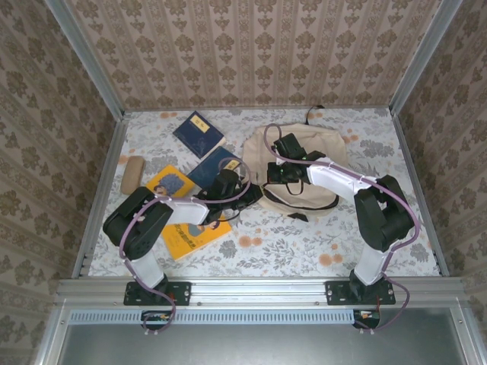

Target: Pack books, pencil case, and school supplies into a backpack

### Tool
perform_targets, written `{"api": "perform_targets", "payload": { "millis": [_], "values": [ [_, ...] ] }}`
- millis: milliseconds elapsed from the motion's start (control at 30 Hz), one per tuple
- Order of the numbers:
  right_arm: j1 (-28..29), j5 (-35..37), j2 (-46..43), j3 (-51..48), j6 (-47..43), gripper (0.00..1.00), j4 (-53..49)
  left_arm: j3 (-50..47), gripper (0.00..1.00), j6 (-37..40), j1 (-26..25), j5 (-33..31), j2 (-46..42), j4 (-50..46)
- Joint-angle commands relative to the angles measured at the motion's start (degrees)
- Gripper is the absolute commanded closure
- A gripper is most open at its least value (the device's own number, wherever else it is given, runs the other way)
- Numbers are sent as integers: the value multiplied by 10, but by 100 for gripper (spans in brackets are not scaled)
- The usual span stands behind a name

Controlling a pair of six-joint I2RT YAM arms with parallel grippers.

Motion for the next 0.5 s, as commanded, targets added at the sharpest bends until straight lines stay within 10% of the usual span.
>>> {"api": "perform_targets", "payload": {
  "millis": [0, 467],
  "values": [
    [-5, 41, 7, -2, 17, 100, -35, -16, 99, 13, -3, -10, -6, -18],
    [-4, 59, 33, -14, 73, 100, -62, -56, 100, 20, 2, -19, -35, -45]
  ]
}}
